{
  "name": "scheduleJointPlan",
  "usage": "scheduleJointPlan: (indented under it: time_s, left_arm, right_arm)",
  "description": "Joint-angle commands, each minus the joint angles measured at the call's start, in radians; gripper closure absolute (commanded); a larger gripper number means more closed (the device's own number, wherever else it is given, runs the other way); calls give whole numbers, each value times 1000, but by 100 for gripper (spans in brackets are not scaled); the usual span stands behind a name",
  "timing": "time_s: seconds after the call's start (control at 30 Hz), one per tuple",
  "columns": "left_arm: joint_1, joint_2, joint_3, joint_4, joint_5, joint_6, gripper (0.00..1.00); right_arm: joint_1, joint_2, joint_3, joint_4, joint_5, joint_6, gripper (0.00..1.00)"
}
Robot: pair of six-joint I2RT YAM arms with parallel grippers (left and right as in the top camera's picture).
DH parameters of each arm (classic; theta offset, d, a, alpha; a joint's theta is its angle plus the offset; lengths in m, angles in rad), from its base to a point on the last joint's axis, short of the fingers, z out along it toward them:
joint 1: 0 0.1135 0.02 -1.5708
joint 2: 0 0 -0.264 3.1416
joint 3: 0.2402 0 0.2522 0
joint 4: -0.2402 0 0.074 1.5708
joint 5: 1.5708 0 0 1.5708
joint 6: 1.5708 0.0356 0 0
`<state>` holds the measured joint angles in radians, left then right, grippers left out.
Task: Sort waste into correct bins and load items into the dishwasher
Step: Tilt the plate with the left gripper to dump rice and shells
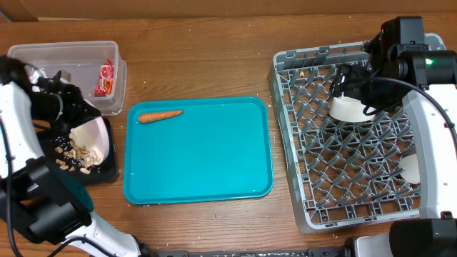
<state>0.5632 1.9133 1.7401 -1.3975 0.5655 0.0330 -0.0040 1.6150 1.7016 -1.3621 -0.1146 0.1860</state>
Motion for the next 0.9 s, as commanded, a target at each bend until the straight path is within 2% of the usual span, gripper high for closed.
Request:
scheduleJointPlan:
  time_s: [0.0, 0.4, 0.87]
  left_arm:
    - [53, -24, 22, -13, 185, 107, 96]
    - [203, -24, 22, -91, 511, 237, 96]
    - [224, -24, 22, -102, 558, 237, 96]
  right_arm:
    - [8, 3, 6, 3, 18, -3, 9]
    - [8, 3, 6, -9, 54, -3, 9]
    - [8, 3, 6, -10, 54, -3, 9]
